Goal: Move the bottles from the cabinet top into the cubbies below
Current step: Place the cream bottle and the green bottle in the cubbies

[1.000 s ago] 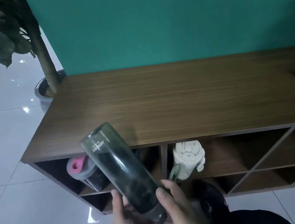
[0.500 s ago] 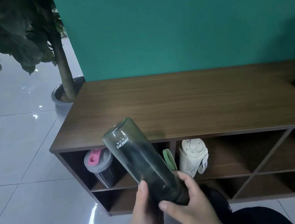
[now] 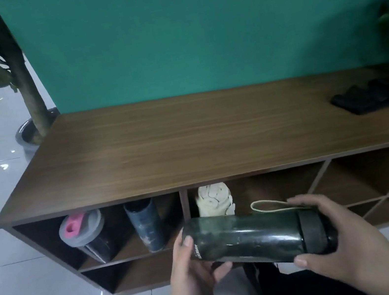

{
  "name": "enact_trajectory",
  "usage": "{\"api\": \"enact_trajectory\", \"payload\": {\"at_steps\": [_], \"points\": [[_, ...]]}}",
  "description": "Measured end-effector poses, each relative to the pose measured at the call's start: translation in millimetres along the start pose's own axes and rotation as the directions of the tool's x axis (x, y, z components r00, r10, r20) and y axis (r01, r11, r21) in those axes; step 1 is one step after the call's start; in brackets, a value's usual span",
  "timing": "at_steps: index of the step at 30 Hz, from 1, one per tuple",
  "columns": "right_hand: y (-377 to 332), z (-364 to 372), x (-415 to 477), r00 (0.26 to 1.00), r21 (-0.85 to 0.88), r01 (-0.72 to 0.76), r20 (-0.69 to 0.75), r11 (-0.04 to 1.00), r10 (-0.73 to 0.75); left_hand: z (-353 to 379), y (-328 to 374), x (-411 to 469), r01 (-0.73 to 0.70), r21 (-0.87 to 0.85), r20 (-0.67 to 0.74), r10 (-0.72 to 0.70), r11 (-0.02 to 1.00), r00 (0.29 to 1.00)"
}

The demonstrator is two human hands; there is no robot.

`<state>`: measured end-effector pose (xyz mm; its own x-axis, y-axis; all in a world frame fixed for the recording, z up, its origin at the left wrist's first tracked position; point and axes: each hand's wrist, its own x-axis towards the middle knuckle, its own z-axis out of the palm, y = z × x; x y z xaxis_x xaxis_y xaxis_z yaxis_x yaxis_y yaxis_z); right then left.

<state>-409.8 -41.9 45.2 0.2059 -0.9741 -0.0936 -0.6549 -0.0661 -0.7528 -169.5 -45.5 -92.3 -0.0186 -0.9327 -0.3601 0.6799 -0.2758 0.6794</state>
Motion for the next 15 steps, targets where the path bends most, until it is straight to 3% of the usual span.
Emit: {"api": "enact_trajectory", "payload": {"at_steps": [3,6,10,15], "points": [[6,-10,5,0.999,-0.074,-0.043,0.014,0.996,0.045,14,-25,15,0.227,0.007,-0.089,-0.226,0.974,0.970],[15,-4,12,0.994,-0.035,-0.055,-0.093,0.998,0.052,27,-49,33,0.377,-0.017,-0.116,-0.376,0.926,0.919],[37,22,29,0.972,0.117,-0.099,-0.203,0.988,0.122,42,-84,67,0.444,-0.128,-0.167,-0.461,0.887,0.872],[62,34,64,0.952,0.106,-0.190,-0.224,0.976,0.209,54,-125,104,0.494,-0.201,-0.152,-0.525,0.846,0.837]]}}
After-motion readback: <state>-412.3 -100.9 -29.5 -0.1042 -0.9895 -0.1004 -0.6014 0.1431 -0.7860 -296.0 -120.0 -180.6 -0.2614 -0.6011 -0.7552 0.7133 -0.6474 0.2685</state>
